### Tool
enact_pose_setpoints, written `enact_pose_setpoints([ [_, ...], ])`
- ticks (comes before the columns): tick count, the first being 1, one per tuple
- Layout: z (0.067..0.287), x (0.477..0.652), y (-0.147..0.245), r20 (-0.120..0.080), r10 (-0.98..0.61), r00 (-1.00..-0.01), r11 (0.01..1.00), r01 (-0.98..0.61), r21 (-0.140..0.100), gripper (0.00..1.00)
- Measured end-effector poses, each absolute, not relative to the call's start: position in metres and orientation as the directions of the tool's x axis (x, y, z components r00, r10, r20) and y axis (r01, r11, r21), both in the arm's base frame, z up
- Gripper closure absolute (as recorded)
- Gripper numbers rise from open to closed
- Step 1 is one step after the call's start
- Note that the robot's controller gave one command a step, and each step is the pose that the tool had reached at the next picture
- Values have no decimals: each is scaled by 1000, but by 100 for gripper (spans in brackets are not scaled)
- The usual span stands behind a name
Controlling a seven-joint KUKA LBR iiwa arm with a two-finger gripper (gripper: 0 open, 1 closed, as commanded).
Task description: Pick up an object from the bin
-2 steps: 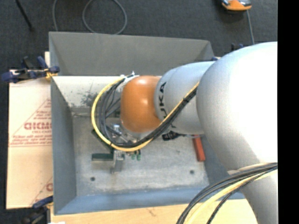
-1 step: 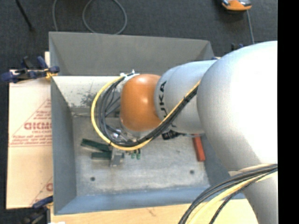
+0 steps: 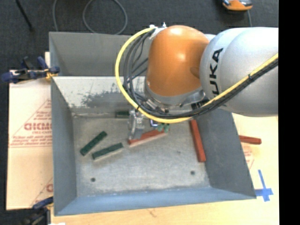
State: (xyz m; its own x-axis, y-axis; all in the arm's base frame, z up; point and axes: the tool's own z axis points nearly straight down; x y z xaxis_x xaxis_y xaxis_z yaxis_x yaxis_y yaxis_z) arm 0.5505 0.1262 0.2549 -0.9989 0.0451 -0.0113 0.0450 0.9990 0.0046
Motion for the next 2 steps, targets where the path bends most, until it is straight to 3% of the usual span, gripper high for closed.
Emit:
enact_pose_setpoints([
  [1, 145, 502, 153, 5, -149, -989, 989, -149, -2, 100],
  [2, 149, 504, 154, -2, -145, -989, 989, -145, 1, 0],
])
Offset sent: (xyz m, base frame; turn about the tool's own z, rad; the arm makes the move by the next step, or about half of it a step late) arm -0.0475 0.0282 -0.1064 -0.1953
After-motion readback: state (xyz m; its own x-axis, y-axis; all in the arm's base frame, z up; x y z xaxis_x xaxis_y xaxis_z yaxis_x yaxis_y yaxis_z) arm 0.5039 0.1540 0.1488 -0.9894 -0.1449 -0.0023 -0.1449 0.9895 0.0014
